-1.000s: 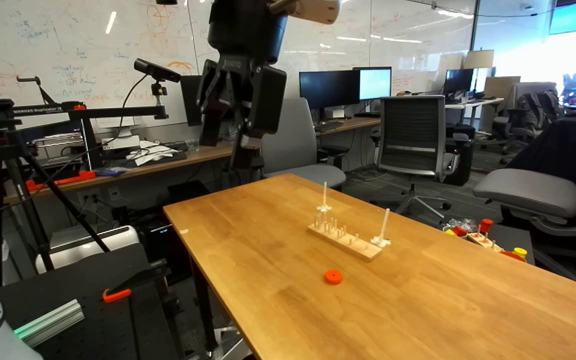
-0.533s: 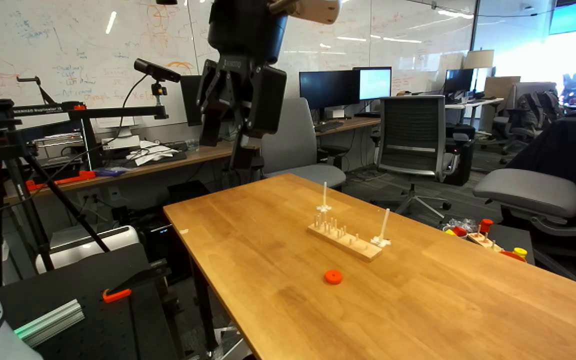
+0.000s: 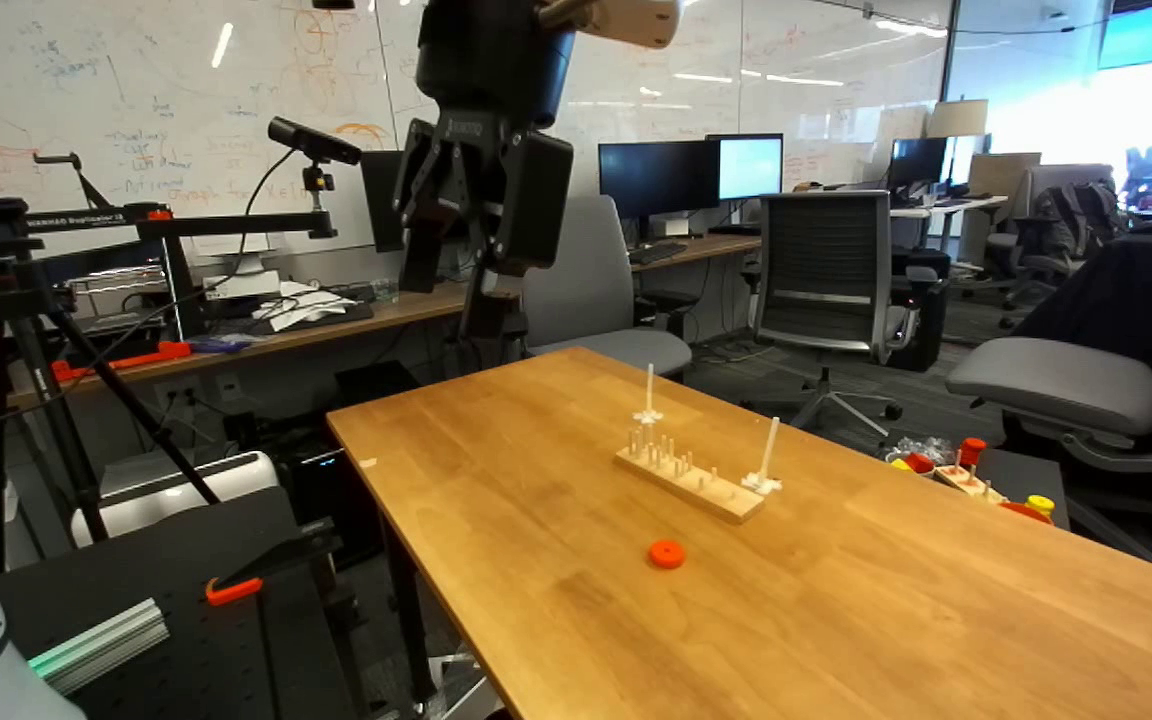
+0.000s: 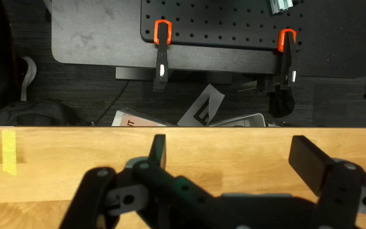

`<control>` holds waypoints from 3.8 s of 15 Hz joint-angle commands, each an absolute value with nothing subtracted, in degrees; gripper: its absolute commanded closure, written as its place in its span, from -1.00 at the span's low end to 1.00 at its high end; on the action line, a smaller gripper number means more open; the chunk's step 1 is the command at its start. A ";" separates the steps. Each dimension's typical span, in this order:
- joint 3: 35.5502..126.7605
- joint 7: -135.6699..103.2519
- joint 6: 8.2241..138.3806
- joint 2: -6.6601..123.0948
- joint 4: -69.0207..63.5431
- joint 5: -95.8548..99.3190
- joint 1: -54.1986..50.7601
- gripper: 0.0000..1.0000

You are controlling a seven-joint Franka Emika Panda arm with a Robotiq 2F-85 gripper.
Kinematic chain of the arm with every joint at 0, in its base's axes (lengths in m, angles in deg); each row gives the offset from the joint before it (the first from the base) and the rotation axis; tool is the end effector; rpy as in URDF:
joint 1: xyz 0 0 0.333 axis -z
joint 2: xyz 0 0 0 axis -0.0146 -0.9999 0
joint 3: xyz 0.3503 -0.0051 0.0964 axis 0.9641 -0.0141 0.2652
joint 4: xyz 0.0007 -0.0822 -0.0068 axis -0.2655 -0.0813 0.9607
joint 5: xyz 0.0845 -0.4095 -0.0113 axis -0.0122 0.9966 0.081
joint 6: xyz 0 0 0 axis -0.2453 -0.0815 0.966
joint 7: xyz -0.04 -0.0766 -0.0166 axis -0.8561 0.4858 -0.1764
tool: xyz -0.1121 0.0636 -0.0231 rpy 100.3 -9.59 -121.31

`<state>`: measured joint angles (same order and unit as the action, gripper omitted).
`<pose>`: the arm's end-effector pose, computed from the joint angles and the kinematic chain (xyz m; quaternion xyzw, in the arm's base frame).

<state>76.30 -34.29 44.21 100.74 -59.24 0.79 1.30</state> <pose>0.3418 -0.0681 0.3891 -0.9872 -0.0418 0.1462 0.0484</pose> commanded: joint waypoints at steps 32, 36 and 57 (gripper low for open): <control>76.85 -34.47 44.08 100.70 -59.16 0.58 1.85 -1.00; 76.85 -34.47 44.08 100.70 -59.16 0.58 1.85 -1.00; 81.16 -18.05 67.00 58.88 -27.76 1.33 1.12 -1.00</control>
<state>80.03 -21.13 67.74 68.16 -36.23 0.86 1.56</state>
